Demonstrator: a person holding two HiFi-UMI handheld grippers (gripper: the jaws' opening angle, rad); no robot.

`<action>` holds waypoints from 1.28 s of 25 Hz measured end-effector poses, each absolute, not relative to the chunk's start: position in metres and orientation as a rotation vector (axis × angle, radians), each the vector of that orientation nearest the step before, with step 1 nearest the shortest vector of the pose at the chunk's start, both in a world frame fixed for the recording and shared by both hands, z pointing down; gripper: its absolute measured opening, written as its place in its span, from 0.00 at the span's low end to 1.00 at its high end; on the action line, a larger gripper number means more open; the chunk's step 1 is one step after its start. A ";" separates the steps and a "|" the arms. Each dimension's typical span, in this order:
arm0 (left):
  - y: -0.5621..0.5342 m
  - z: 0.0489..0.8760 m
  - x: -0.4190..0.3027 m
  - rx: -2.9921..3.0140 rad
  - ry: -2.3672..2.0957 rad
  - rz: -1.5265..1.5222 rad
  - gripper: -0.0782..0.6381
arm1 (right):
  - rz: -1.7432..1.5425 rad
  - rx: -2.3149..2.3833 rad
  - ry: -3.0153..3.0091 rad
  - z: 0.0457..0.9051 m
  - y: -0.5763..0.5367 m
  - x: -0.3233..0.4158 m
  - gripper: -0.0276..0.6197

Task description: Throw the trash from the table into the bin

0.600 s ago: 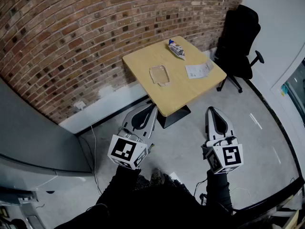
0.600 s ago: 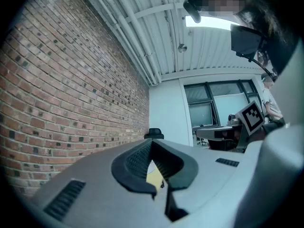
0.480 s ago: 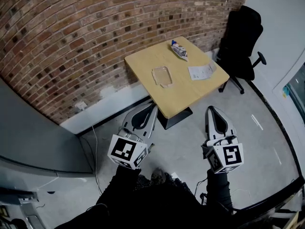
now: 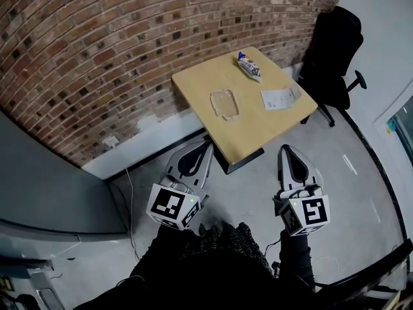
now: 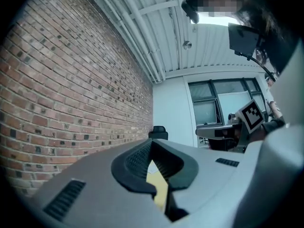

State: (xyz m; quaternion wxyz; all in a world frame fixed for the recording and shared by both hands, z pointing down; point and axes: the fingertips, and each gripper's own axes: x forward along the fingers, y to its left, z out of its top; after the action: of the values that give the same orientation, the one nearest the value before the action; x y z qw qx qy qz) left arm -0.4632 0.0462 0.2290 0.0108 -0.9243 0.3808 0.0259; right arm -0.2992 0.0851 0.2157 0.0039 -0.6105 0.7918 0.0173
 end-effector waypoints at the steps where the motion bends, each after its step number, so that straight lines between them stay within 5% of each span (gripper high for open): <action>1: 0.044 0.230 -0.462 -2.888 1.187 0.077 0.12 | 0.050 -1.917 2.480 0.216 0.082 -0.298 0.06; 32: -0.102 0.251 -0.373 -2.828 1.379 -0.011 0.12 | -0.034 -1.693 2.688 0.260 -0.098 -0.226 0.06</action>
State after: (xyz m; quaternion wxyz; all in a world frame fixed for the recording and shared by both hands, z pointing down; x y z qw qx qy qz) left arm -0.3728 -0.1022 0.2513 -0.0022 -0.8988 0.4383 -0.0034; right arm -0.2261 -0.0976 0.2604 -0.0179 -0.5328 0.8460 -0.0109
